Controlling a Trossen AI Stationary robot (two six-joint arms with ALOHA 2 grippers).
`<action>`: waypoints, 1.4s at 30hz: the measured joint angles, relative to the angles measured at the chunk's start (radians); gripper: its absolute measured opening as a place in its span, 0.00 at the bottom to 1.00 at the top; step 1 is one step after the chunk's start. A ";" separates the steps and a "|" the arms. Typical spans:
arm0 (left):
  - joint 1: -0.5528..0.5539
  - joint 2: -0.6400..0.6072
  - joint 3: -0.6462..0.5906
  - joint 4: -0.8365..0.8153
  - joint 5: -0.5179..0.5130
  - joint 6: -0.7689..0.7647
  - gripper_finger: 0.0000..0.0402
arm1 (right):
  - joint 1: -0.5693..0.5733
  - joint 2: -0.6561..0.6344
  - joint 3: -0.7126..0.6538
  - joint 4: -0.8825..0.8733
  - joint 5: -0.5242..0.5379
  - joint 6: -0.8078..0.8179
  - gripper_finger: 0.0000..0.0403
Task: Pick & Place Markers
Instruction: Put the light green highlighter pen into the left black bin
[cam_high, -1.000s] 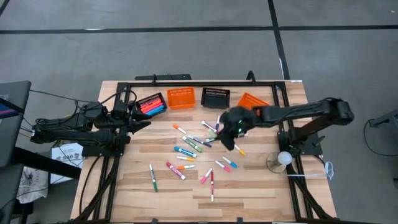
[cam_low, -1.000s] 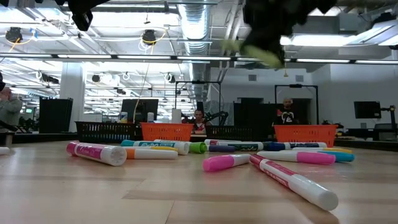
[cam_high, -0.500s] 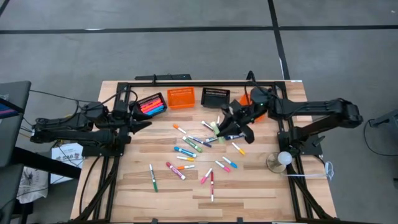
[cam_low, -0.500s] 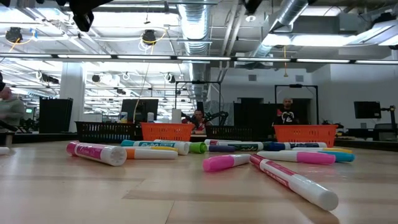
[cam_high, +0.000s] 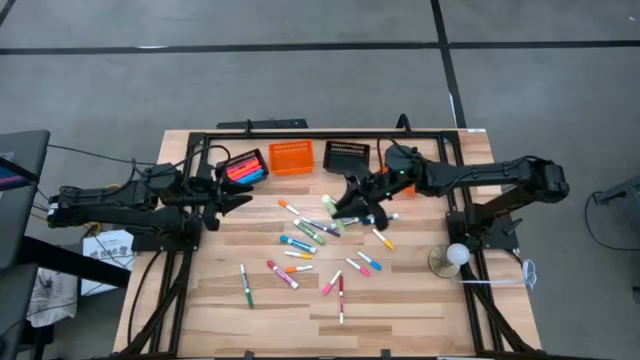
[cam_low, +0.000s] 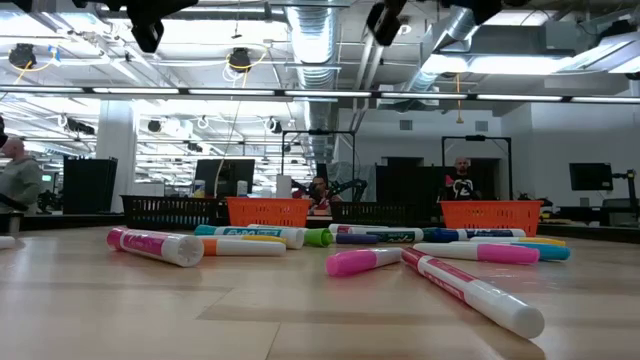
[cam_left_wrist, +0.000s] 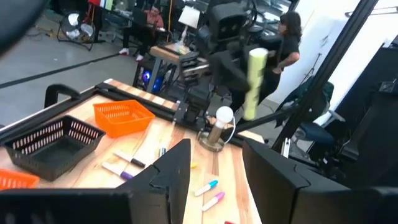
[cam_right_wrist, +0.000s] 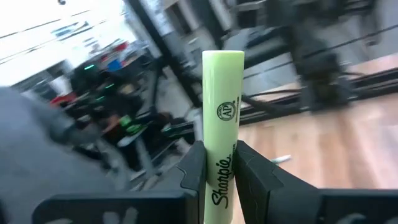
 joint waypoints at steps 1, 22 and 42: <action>0.000 0.004 0.000 0.007 0.000 -0.002 0.36 | -0.004 0.011 0.000 0.013 0.030 0.000 0.12; 0.000 0.150 0.000 0.210 0.083 0.006 0.36 | -0.003 0.395 0.368 0.099 0.216 -0.043 0.12; 0.000 0.156 0.000 0.296 0.064 0.035 0.36 | 0.011 0.469 0.477 0.088 0.210 -0.043 0.12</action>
